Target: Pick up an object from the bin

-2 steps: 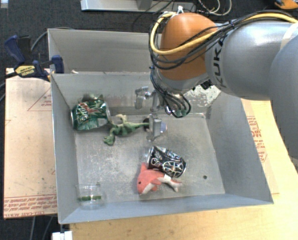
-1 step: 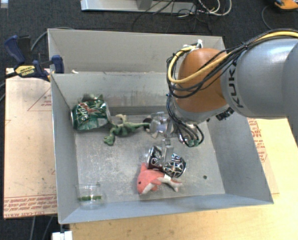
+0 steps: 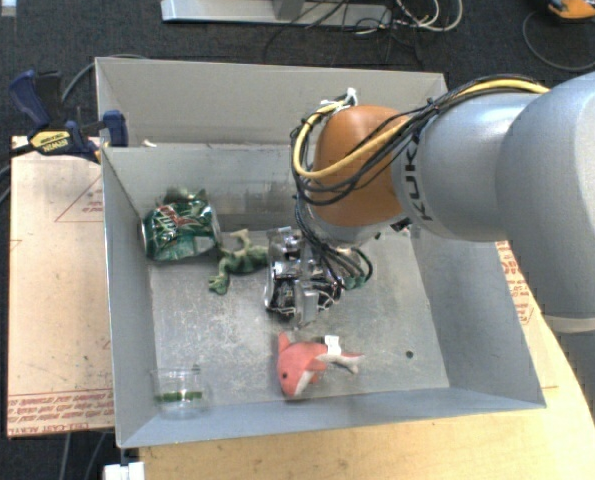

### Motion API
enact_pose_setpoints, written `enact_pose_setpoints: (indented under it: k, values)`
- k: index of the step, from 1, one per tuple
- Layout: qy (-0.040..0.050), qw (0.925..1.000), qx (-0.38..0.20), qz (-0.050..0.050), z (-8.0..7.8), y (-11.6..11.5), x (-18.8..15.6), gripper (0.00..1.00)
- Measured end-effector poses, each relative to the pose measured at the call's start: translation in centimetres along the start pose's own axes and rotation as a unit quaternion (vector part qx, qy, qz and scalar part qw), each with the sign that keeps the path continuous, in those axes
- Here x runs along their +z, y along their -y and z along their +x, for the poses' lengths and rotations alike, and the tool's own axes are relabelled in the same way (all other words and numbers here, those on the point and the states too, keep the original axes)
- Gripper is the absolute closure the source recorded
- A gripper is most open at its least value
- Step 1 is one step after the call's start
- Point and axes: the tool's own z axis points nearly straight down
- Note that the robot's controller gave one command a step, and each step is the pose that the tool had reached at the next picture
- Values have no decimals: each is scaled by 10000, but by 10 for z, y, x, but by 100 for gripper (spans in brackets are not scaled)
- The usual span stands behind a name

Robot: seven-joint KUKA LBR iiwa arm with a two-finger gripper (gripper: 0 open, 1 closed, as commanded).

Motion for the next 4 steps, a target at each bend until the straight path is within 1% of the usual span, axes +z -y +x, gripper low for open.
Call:
enact_pose_setpoints:
  k: [1,2,3,4]
  values:
    - [4,9744,2248,2,57,74,-3,100]
    - [3,9744,2249,0,57,74,-2,0]
    - [2,9743,2251,0,57,74,-2,0]
    - [10,9990,450,-5,64,16,13,100]
